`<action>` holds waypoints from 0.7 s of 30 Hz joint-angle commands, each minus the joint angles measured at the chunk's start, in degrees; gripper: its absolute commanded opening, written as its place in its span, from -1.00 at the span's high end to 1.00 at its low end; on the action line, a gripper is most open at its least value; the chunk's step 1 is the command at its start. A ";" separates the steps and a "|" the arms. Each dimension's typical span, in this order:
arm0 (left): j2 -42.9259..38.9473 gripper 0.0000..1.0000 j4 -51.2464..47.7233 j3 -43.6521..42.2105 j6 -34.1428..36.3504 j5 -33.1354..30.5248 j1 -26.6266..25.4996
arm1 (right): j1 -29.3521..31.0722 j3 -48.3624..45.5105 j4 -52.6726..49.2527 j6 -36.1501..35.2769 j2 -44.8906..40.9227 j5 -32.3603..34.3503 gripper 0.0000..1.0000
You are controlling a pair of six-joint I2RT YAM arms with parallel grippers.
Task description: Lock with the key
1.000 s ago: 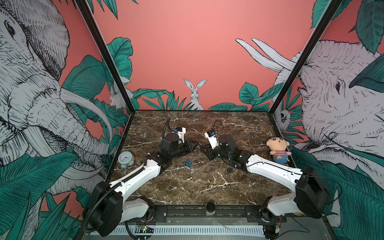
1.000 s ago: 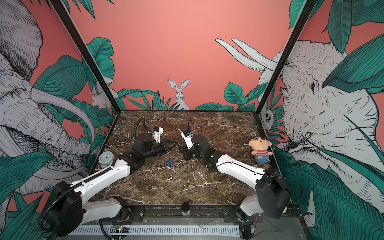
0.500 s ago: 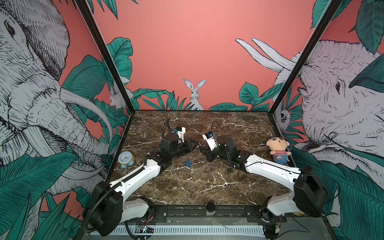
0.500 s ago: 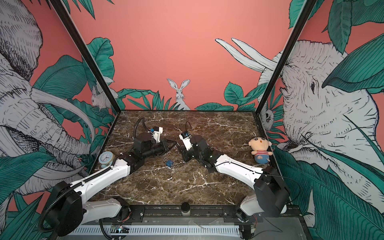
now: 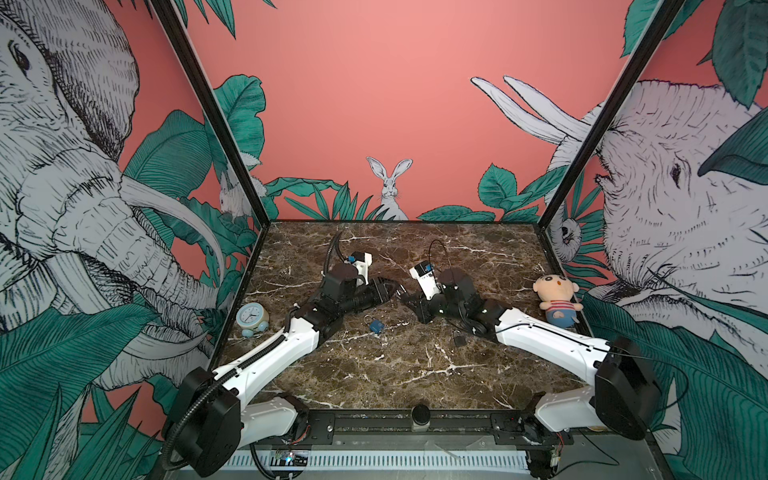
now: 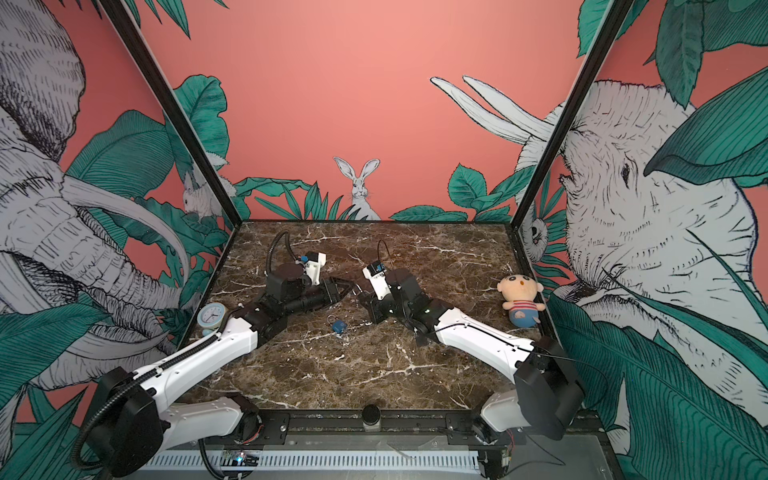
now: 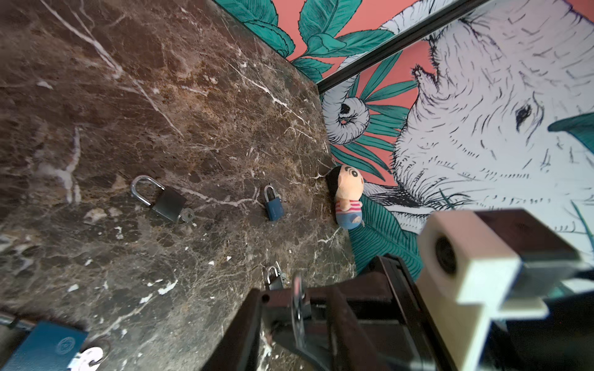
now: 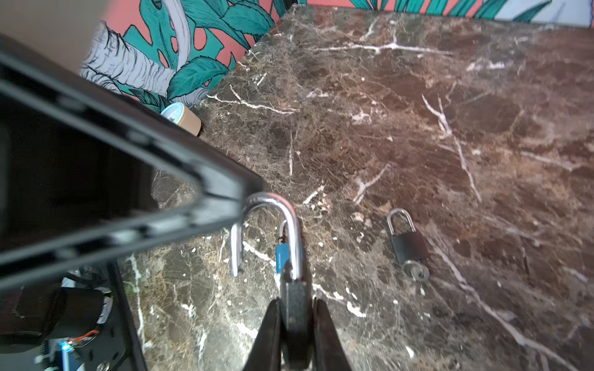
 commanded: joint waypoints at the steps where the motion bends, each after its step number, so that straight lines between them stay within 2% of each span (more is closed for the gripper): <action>1: -3.91 0.15 -8.04 3.77 8.51 -2.41 0.91 | -2.58 2.55 -2.57 2.01 -2.74 -10.15 1.00; 5: -4.50 0.13 -11.85 5.69 14.77 1.35 1.63 | -4.96 3.79 -8.02 0.73 -4.18 -16.93 1.00; 8: -3.29 0.21 -11.53 6.49 17.62 8.04 1.62 | -5.39 4.98 -11.61 -0.86 -4.90 -19.91 1.00; 11: -1.21 0.50 -11.56 7.71 18.87 14.15 1.57 | -5.52 6.00 -13.81 -1.44 -4.84 -22.15 1.00; 14: -0.62 0.67 -8.28 7.84 18.07 19.05 1.05 | -5.49 6.73 -15.30 -1.61 -4.21 -22.91 1.00; 19: 0.00 0.89 -8.11 9.45 19.39 20.26 0.23 | -5.52 7.54 -16.16 -1.44 -3.54 -22.95 1.00; 21: 0.25 0.93 -9.00 9.72 19.90 20.49 0.15 | -5.52 7.98 -16.45 -1.53 -3.40 -22.68 1.00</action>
